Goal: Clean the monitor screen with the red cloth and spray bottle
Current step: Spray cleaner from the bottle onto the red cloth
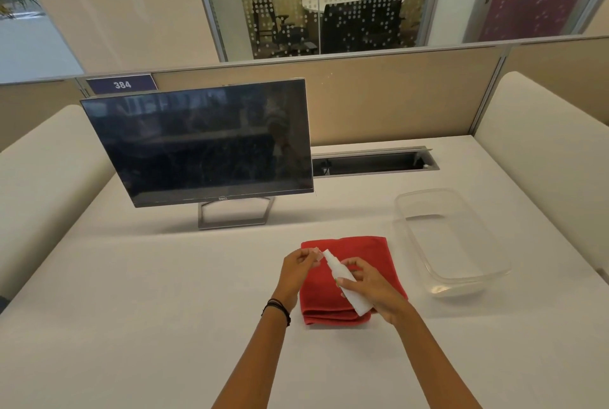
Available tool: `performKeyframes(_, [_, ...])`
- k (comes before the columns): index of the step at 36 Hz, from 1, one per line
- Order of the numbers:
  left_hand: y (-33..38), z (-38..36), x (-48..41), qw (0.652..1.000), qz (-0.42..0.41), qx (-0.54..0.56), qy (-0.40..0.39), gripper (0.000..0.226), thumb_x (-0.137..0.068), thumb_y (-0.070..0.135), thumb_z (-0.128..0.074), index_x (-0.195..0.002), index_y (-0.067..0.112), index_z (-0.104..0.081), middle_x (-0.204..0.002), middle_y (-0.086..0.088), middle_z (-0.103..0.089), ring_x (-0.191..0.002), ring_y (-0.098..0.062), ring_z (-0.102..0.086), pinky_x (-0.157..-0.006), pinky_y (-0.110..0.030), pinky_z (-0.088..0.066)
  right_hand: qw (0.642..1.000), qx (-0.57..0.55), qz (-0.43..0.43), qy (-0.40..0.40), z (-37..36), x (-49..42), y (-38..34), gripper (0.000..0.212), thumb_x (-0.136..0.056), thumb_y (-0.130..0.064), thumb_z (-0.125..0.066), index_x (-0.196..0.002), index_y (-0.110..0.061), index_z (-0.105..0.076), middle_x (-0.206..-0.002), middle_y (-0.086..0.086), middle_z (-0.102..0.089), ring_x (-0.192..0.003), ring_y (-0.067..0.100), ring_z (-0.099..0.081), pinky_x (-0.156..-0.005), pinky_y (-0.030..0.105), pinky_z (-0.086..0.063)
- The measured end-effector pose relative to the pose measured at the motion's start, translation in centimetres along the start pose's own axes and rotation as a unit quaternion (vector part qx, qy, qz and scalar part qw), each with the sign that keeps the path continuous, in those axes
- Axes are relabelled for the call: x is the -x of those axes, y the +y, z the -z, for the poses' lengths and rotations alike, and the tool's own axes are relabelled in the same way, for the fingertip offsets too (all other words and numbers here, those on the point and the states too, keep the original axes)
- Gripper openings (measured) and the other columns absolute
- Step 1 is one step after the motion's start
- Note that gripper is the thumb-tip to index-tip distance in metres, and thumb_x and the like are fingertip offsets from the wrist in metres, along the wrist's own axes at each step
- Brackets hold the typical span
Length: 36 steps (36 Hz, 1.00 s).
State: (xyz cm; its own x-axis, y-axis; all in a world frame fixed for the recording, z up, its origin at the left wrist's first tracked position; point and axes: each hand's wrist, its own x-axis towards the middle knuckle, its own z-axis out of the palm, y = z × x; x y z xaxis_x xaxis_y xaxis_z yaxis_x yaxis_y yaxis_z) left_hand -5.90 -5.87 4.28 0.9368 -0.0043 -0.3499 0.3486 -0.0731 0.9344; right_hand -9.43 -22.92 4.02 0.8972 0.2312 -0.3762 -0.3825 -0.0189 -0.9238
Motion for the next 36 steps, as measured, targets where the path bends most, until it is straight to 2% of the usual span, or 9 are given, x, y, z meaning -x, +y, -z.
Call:
performKeyframes(3, [0.3,-0.5,0.0,1.000,0.012,0.012,-0.012,0.015,-0.089,0.020,-0.055,-0.077,0.020,-0.065,-0.100,-0.001,-0.068,-0.085,-0.006,-0.064,-0.065,-0.011,-0.045,1.000,-0.003,0.012,0.019,0.3,-0.4,0.3,0.039,-0.080,-0.020,-0.072,-0.114,-0.016,-0.052,-0.110,0.016,-0.064,-0.081,0.021,-0.066,-0.064,0.027,-0.053])
performKeyframes(6, [0.3,-1.0,-0.2,0.999,0.034,0.024,-0.024,0.012,-0.088,0.022,-0.054,-0.082,0.021,-0.065,-0.104,0.000,-0.069,-0.092,-0.007,-0.064,-0.083,-0.028,-0.043,0.999,0.008,0.020,0.047,0.6,-0.8,0.5,0.038,-0.079,-0.020,-0.073,-0.112,-0.015,-0.053,-0.111,0.016,-0.062,-0.085,0.025,-0.066,-0.068,0.030,-0.054])
performKeyframes(9, [0.5,-1.4,-0.6,0.998,0.039,0.055,-0.015,0.010,-0.087,0.021,-0.055,-0.085,0.019,-0.065,-0.102,0.001,-0.070,-0.096,-0.010,-0.064,-0.089,-0.033,-0.040,0.998,0.020,0.027,0.052,1.0,-1.1,0.7,0.038,-0.079,-0.022,-0.073,-0.111,-0.017,-0.054,-0.110,0.013,-0.063,-0.085,0.024,-0.067,-0.067,0.028,-0.055])
performKeyframes(12, [0.7,-1.8,-0.9,0.997,0.031,0.065,-0.014,0.011,-0.088,0.020,-0.056,-0.092,0.017,-0.065,-0.104,0.001,-0.069,-0.094,-0.009,-0.064,-0.085,-0.031,-0.042,0.998,0.027,0.036,0.051,1.2,-1.4,0.8,0.036,-0.077,-0.023,-0.075,-0.108,-0.018,-0.057,-0.108,0.010,-0.064,-0.087,0.021,-0.067,-0.068,0.025,-0.054])
performKeyframes(15, [0.9,-2.3,-1.3,0.997,0.028,0.070,-0.010,0.024,-0.091,0.026,-0.053,-0.108,0.012,-0.063,-0.105,0.001,-0.067,-0.094,-0.009,-0.063,-0.086,-0.030,-0.043,0.997,0.030,0.050,0.053,1.3,-1.7,0.6,0.035,-0.075,-0.024,-0.077,-0.105,-0.020,-0.060,-0.107,0.002,-0.066,-0.090,0.011,-0.066,-0.067,0.017,-0.051])
performKeyframes(21, [1.5,-3.3,-2.0,0.999,-0.034,0.025,0.000,0.026,-0.092,0.026,-0.053,-0.109,0.007,-0.063,-0.105,-0.004,-0.065,-0.091,-0.010,-0.059,-0.073,-0.015,-0.045,0.994,0.028,0.073,0.079,1.6,-2.6,0.0,0.037,-0.073,-0.025,-0.078,-0.106,-0.022,-0.061,-0.105,-0.002,-0.068,-0.090,0.008,-0.067,-0.067,0.017,-0.052])
performKeyframes(28, [2.7,-3.8,-3.0,0.994,-0.103,-0.007,-0.030,0.026,-0.096,0.025,-0.045,-0.112,0.011,-0.060,-0.115,-0.001,-0.063,-0.108,-0.011,-0.057,-0.084,-0.014,-0.046,0.985,-0.021,0.089,0.148,1.7,-4.1,-0.3,0.037,-0.066,-0.021,-0.083,-0.096,-0.018,-0.061,-0.092,-0.003,-0.072,-0.083,0.012,-0.070,-0.062,0.018,-0.052])
performKeyframes(32, [3.8,-4.2,-4.0,0.989,-0.131,-0.031,-0.064,0.027,-0.097,0.029,-0.040,-0.112,0.016,-0.060,-0.112,0.009,-0.061,-0.104,0.002,-0.054,-0.082,-0.010,-0.046,0.979,-0.071,0.094,0.168,1.9,-5.0,-0.7,0.038,-0.067,-0.019,-0.082,-0.099,-0.014,-0.062,-0.097,0.004,-0.072,-0.087,0.018,-0.070,-0.068,0.026,-0.054])
performKeyframes(36, [4.3,-4.3,-5.4,0.983,-0.136,-0.064,-0.109,0.026,-0.098,0.030,-0.039,-0.110,0.020,-0.060,-0.109,0.017,-0.060,-0.100,0.011,-0.053,-0.075,0.000,-0.043,0.972,-0.115,0.106,0.177,2.3,-5.5,-0.6,0.042,-0.061,-0.024,-0.083,-0.097,-0.017,-0.063,-0.092,0.001,-0.074,-0.085,0.017,-0.070,-0.064,0.020,-0.054])
